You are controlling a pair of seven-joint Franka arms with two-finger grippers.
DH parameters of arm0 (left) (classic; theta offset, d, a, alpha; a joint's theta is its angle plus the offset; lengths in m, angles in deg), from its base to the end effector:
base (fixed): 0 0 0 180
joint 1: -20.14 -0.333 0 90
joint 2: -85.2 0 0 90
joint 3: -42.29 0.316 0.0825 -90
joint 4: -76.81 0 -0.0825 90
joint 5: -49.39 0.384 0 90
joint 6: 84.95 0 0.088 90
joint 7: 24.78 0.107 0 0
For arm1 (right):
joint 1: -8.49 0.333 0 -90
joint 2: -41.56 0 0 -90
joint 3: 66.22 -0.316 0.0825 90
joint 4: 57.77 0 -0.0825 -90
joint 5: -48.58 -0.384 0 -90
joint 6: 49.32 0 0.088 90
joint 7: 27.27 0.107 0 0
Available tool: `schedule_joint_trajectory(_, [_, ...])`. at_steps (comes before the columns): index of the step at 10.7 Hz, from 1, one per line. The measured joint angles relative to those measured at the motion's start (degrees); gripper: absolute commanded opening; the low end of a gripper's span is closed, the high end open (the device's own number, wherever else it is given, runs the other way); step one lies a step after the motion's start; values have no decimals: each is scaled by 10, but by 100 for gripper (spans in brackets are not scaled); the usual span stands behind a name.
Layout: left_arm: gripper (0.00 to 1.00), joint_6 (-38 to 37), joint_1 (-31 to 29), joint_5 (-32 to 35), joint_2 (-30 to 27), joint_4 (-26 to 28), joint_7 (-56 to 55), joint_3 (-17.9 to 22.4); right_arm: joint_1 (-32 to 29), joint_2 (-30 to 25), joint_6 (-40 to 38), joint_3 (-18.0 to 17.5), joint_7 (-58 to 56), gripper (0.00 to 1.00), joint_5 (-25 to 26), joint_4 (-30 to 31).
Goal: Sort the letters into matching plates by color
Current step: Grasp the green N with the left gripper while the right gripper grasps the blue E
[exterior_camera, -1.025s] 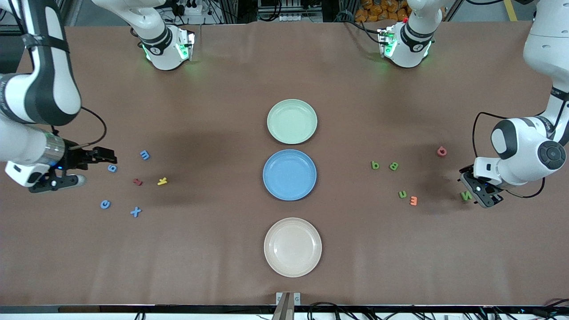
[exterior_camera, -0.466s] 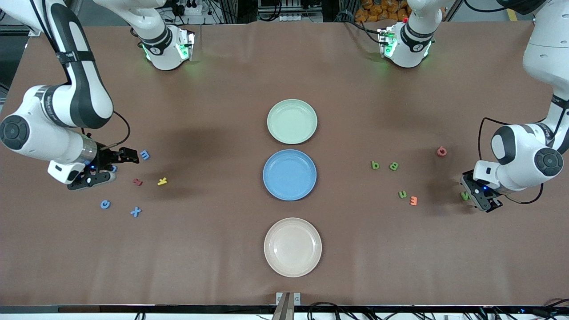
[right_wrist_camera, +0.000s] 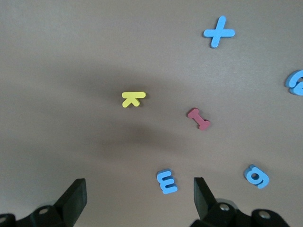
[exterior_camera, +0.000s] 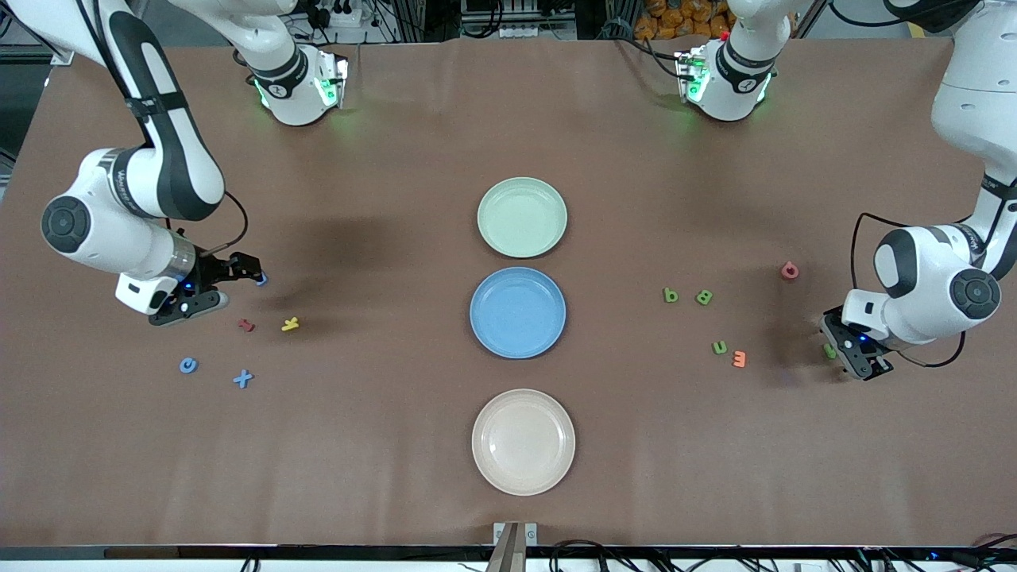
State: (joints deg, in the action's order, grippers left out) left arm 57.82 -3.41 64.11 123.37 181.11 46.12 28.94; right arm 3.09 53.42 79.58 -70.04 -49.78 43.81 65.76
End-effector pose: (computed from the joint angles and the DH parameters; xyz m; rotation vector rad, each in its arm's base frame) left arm 0.6387 0.1232 0.1799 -2.5552 1.7706 -0.0227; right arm 0.5494 -0.0131 0.2940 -3.0046 -0.4675 0.1444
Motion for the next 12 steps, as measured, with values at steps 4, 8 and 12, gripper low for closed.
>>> schedule_joint_trajectory(4, [79, 0, 0, 0, 3, -3, 0, 0, -9, 0, 68, -3, -75, 100, 0, 54])
schedule_joint_trajectory(8, [41, 0, 0, 0, 9, -6, 0, 1, -43, 0, 135, -4, -166, 100, 1, 100])
schedule_joint_trajectory(12, [0, -1, 0, 0, 9, -17, 0, 1, -50, 2, 191, -5, -179, 100, 3, 143])
